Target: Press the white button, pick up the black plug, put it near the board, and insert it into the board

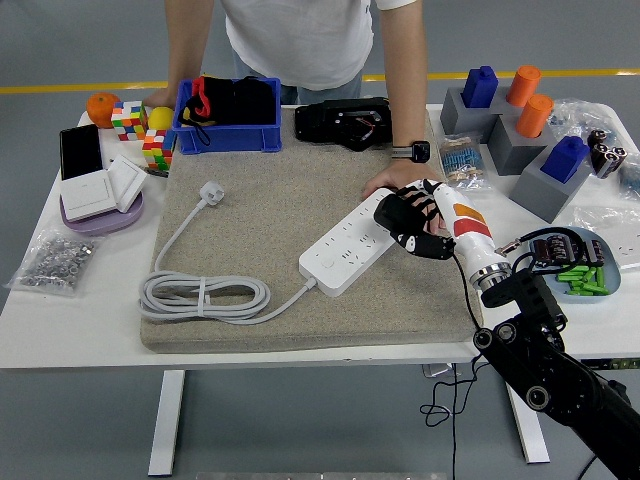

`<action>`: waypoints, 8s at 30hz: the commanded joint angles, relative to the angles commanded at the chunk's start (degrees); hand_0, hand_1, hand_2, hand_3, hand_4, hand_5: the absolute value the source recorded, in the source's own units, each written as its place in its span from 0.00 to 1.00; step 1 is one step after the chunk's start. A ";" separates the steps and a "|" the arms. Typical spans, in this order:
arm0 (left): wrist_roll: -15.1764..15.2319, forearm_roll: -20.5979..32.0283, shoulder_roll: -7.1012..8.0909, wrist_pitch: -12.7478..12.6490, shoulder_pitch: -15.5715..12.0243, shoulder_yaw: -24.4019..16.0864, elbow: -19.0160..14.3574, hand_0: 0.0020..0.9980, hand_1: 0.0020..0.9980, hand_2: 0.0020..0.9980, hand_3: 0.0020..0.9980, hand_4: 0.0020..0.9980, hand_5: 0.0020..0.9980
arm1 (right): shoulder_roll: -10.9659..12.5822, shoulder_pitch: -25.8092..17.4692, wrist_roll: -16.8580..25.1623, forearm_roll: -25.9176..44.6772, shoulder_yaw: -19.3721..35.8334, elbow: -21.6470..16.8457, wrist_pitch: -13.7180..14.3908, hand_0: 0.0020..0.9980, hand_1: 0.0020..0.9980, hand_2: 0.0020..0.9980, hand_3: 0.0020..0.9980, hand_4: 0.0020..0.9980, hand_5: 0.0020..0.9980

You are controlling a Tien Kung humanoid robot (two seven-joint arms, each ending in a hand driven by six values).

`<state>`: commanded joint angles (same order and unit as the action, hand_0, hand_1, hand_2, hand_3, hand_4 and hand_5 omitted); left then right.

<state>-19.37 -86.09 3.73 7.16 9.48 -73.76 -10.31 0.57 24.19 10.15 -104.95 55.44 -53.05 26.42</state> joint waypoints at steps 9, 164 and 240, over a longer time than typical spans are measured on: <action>-0.01 -0.20 0.02 0.05 -0.12 0.03 0.00 0.69 0.68 0.66 0.69 0.57 0.19 | -0.57 0.98 0.86 0.17 -0.31 2.95 0.61 0.39 0.35 0.37 0.52 0.78 0.00; -0.25 -1.34 0.32 0.19 -0.57 -0.85 0.00 0.68 0.68 0.66 0.69 0.57 0.19 | -0.57 4.59 -6.50 1.74 -4.60 5.15 -2.11 0.49 0.46 0.49 0.60 0.92 0.07; -0.22 -2.03 0.32 0.20 -0.73 -1.03 0.00 0.68 0.68 0.66 0.68 0.56 0.19 | -0.57 6.83 -5.25 2.38 -7.72 8.05 2.05 0.43 0.36 0.38 0.58 0.80 0.00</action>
<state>-19.59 -88.12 4.05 7.36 8.75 -74.80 -10.31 0.00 31.02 4.90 -102.57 47.72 -45.00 28.47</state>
